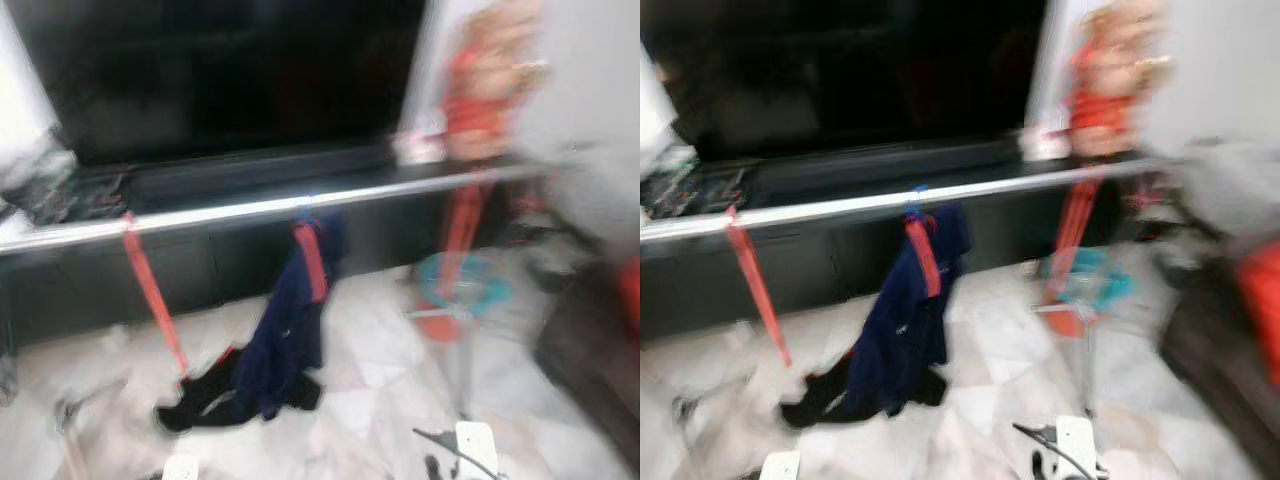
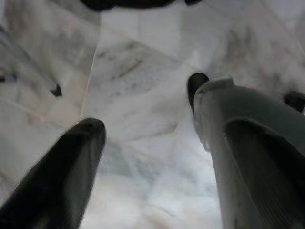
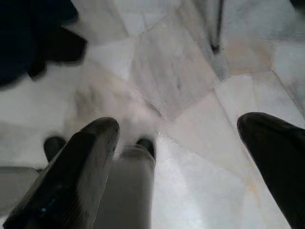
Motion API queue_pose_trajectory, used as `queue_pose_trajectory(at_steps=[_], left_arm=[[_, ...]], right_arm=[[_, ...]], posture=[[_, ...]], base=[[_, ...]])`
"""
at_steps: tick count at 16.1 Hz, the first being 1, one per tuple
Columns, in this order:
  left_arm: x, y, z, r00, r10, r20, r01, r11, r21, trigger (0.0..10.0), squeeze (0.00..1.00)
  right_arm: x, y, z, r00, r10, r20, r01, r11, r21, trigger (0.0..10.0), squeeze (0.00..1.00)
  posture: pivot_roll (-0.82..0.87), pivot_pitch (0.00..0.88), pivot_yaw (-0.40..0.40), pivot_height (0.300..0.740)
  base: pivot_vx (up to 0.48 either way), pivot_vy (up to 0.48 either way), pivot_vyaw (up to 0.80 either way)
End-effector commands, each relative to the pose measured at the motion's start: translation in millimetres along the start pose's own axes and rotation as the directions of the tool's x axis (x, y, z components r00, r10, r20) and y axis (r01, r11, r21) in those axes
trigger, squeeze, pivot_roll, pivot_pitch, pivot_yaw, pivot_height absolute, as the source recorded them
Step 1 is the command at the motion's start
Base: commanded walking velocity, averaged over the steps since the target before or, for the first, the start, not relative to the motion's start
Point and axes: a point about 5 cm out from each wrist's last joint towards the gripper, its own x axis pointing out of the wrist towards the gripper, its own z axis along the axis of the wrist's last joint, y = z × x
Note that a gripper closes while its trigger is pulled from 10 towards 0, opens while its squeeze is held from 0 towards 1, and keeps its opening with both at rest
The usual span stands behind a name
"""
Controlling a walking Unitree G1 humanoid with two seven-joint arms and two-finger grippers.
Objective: Hang hanger
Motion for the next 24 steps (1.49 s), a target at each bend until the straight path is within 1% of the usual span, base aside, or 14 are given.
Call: queue_pose_trajectory(at_steps=[1, 11, 17, 22, 24], left_arm=[[-3.3, -0.4, -19, 0.998, -0.004, -0.064, 0.005, 1.0, 0.009, 10.0, 0.0], [-3.0, 3.1, -17, 0.998, -0.009, -0.063, 0.01, 1.0, 0.012, 10.0, 0.0], [-2.6, 2.4, -16, 0.998, -0.015, -0.061, 0.016, 1.0, 0.017, 10.0, 0.0], [-2.5, 2.5, -16, 0.998, -0.014, -0.062, 0.015, 1.0, 0.02, 10.0, 0.0], [-2.4, 2.9, -15, 0.998, -0.013, -0.059, 0.014, 0.999, 0.03, 10.0, 0.0]], right_arm=[[1.2, -1.8, 6, 1.0, -0.009, 0.01, 0.009, 1.0, 0.009, 10.0, 0.0], [1.3, 3.6, 7, 1.0, 0.003, 0.023, -0.003, 1.0, 0.014, 10.0, 0.0], [3.4, 6.1, 18, 0.999, 0.012, 0.038, -0.012, 1.0, 0.005, 10.0, 0.0], [2.9, 5.3, 15, 0.999, 0.013, 0.031, -0.014, 1.0, 0.006, 10.0, 0.0], [2.9, 5.2, 15, 0.999, 0.015, 0.031, -0.015, 1.0, 0.01, 10.0, 0.0]], posture=[[-0.09, 0.0, -0.006, 0.74], [-0.09, 0.0, 0.006, 0.74], [-0.09, 0.0, 0.005, 0.74], [-0.09, 0.0, -0.002, 0.74], [-0.09, 0.0, -0.002, 0.74]], base=[[-0.334, 0.0, 0.0], [-0.336, 0.0, 0.0], [-0.335, 0.0, 0.61], [-0.32, 0.0, 0.61], [0.0, 0.0, 0.27]])
